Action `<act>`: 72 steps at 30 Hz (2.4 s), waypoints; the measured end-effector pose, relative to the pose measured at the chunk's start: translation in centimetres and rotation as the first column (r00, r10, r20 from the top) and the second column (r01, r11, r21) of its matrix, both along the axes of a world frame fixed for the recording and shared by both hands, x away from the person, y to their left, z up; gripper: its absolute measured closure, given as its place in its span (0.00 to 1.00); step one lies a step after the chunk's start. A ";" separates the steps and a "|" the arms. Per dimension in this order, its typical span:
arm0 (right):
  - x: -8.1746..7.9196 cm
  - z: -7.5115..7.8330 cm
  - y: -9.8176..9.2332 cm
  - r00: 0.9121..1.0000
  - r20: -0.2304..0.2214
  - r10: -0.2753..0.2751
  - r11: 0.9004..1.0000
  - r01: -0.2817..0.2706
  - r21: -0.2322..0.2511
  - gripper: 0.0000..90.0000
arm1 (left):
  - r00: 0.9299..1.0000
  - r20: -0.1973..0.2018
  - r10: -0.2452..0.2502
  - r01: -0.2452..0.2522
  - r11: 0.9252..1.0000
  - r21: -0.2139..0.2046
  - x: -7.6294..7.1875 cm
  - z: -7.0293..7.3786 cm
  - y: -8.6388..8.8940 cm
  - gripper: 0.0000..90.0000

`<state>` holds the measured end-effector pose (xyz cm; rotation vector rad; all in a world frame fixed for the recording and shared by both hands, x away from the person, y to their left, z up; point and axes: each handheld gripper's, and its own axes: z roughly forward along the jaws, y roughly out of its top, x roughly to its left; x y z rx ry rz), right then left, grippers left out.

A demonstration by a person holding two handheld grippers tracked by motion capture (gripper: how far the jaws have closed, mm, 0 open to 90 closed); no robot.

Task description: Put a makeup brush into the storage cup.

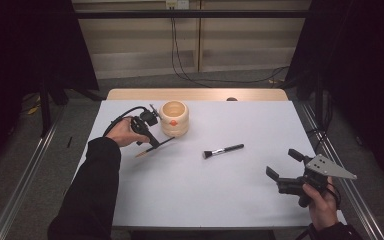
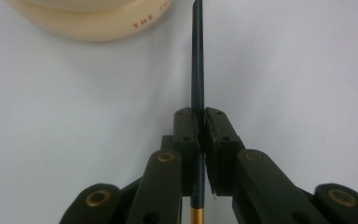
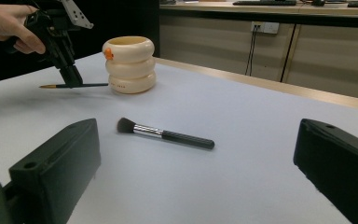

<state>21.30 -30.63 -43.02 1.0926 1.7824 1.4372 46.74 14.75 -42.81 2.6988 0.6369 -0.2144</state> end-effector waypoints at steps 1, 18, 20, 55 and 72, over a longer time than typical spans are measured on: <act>0.0 0.0 0.0 1.000 -0.002 -0.002 1.000 0.002 0.002 0.00 | 0.999 0.002 0.035 -0.035 0.999 -0.032 -0.2 -0.1 0.0 0.93; 0.0 0.0 0.0 1.000 -0.002 0.005 1.000 -0.005 -0.005 0.00 | 0.994 0.031 0.103 -0.094 0.975 -0.203 -2.6 1.3 1.1 0.93; 0.0 0.0 0.0 1.000 -0.003 0.004 1.000 -0.004 -0.005 0.00 | 0.995 0.047 0.089 -0.078 0.976 -0.206 -2.9 1.8 1.1 0.93; 0.1 0.0 0.1 1.000 0.003 0.015 1.000 -0.015 -0.003 0.00 | 0.936 0.198 0.291 -0.157 0.849 -0.505 -8.0 3.8 3.2 0.93; 0.1 0.0 0.1 1.000 0.001 0.014 1.000 -0.014 -0.002 0.00 | 0.883 0.235 0.407 -0.162 0.733 -0.661 -10.9 4.6 3.7 0.93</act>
